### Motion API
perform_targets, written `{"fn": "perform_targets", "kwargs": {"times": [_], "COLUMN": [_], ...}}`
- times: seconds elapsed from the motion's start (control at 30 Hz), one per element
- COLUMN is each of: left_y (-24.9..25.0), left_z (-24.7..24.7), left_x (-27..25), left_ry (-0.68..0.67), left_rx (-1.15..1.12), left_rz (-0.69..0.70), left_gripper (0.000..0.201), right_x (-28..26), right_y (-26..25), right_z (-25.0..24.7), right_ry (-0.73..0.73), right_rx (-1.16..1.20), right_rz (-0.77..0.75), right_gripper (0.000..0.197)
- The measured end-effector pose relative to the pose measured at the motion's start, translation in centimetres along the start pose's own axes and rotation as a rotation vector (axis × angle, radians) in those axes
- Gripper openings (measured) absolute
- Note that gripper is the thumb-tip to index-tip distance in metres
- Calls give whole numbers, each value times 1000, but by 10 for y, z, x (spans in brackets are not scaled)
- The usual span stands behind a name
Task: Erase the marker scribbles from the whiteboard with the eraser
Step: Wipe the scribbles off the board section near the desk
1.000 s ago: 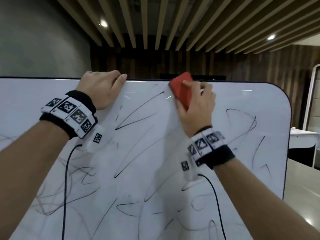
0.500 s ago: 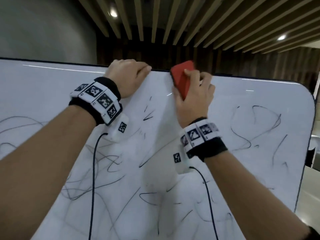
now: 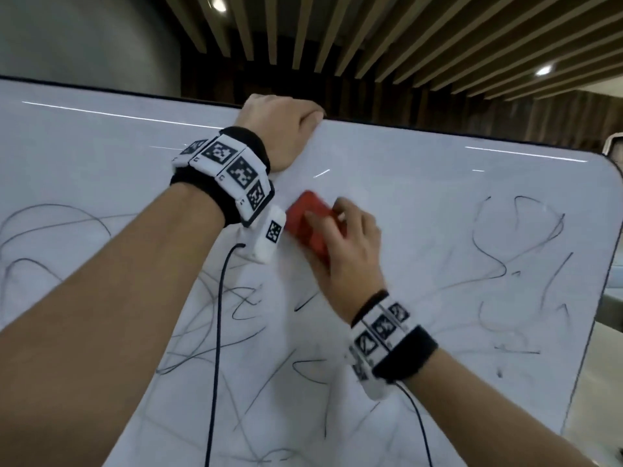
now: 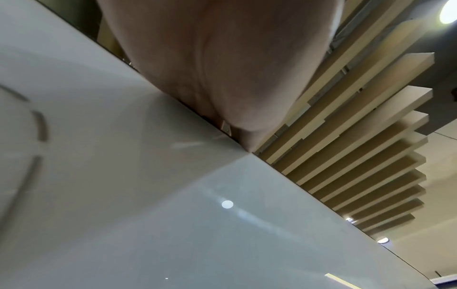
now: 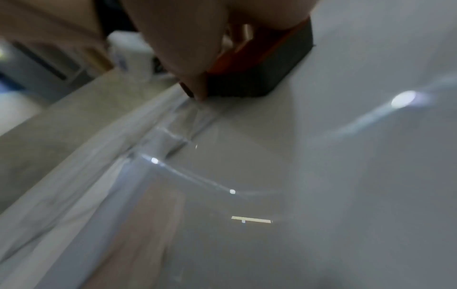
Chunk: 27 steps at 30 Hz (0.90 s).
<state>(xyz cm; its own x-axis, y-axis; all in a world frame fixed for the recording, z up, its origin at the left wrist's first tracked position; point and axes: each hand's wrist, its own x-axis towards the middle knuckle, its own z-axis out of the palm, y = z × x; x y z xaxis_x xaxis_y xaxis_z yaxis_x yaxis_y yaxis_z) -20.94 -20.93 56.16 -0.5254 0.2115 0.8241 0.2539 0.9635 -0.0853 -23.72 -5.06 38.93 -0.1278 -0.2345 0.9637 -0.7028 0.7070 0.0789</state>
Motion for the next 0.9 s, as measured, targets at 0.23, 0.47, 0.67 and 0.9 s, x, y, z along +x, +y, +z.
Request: {"fn": "perform_targets", "kwargs": {"times": [0.23, 0.47, 0.67, 0.9], "left_y": [1, 5, 3, 36], "left_z": [4, 8, 14, 35], "left_x": [-3, -2, -2, -10], "left_ry": [47, 79, 95, 282], "left_rx": [32, 43, 49, 183], "left_rz": [3, -34, -72, -276], "left_gripper": [40, 40, 41, 54], "right_x": [67, -7, 52, -14], "right_y": [44, 0, 96, 98], "right_z": [-32, -3, -63, -51], "right_ry": [142, -8, 152, 100], "right_rx": [4, 27, 21, 53], "right_rz": [123, 25, 192, 150], "right_gripper": [44, 38, 44, 40]}}
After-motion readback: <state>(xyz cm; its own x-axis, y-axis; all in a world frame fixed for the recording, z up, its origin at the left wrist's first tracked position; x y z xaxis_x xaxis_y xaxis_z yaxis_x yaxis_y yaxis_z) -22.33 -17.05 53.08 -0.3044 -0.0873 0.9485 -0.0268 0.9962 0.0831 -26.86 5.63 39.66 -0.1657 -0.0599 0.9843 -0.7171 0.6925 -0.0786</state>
